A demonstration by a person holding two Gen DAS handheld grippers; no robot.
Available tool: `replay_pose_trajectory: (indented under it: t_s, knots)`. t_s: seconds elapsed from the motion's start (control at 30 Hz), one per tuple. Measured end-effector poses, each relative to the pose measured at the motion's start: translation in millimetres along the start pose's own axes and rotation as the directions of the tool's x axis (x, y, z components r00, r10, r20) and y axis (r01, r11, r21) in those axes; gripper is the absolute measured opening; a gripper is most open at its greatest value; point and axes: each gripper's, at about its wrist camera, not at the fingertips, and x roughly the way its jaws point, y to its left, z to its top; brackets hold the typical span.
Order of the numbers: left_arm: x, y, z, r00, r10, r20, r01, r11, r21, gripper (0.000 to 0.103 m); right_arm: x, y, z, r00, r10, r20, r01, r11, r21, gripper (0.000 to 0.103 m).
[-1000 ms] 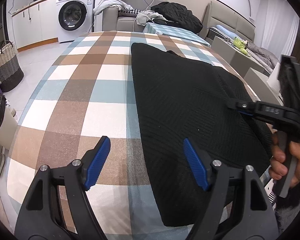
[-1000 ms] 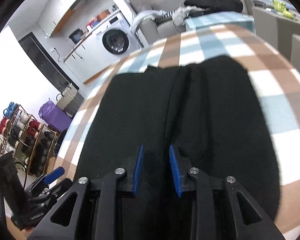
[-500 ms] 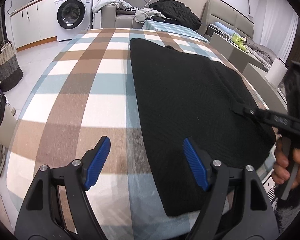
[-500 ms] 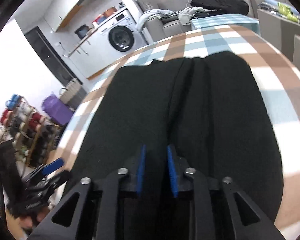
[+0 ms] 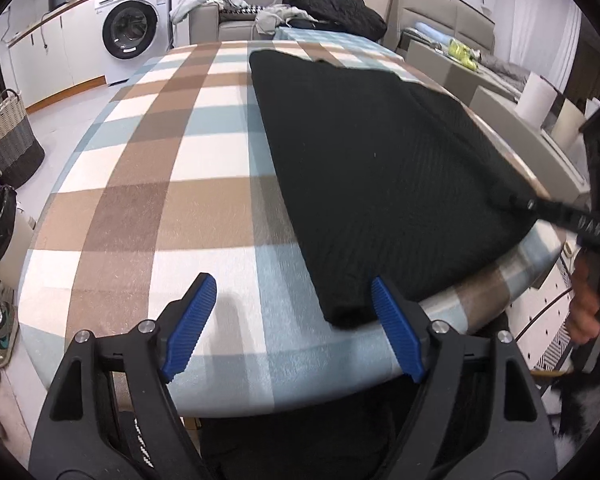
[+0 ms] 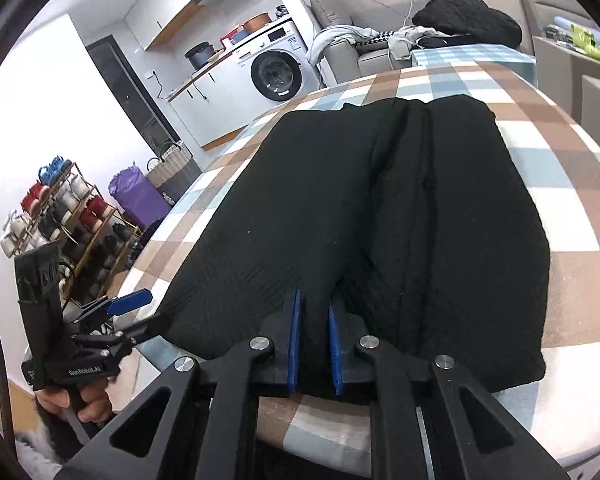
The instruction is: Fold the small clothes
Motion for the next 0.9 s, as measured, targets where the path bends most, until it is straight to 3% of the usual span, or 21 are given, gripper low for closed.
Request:
replay_pose_trajectory:
  t_s: [0.07,0.13,0.17,0.37,0.7,0.77,0.8,0.83,0.9]
  knots:
    - [-2,1,1,1.000,-0.004,0.000,0.004,1.000,-0.005,0.078,-7,-3,3,1.000,0.008,0.017,-0.008,1.000,0.022,0.021]
    - [-6,2,3,1.000,-0.016,0.012,0.017,1.000,-0.014,0.078,-12,-11,9,0.999,-0.013,0.049,0.010,0.998,0.060,0.045]
    - [-8,2,4,1.000,-0.022,0.022,0.023,1.000,-0.016,0.078,-15,-15,11,0.998,-0.021,0.065,0.016,0.997,0.071,0.047]
    - [-1,4,13,0.999,-0.029,0.019,0.030,0.998,-0.047,0.078,-4,-38,26,0.998,-0.043,0.039,0.037,0.990,0.139,0.047]
    - [17,3,30,0.999,-0.032,-0.002,0.032,0.997,-0.066,0.078,44,-38,64,0.998,-0.058,-0.011,0.059,0.994,0.090,0.048]
    - [20,3,35,1.000,-0.031,0.000,0.031,0.997,-0.071,0.078,52,-34,68,0.996,-0.087,-0.015,0.087,0.994,0.059,0.042]
    - [20,3,37,1.000,-0.029,0.002,0.029,0.997,-0.073,0.078,54,-34,69,0.995,-0.098,-0.016,0.098,0.994,0.046,0.023]
    - [20,3,40,1.000,-0.027,0.004,0.027,0.997,-0.076,0.078,56,-33,71,0.997,-0.077,-0.023,0.078,0.996,0.041,0.015]
    - [17,3,45,0.999,-0.029,0.019,0.031,0.996,-0.080,0.078,51,-29,73,0.997,-0.076,-0.004,0.076,0.997,0.019,0.012]
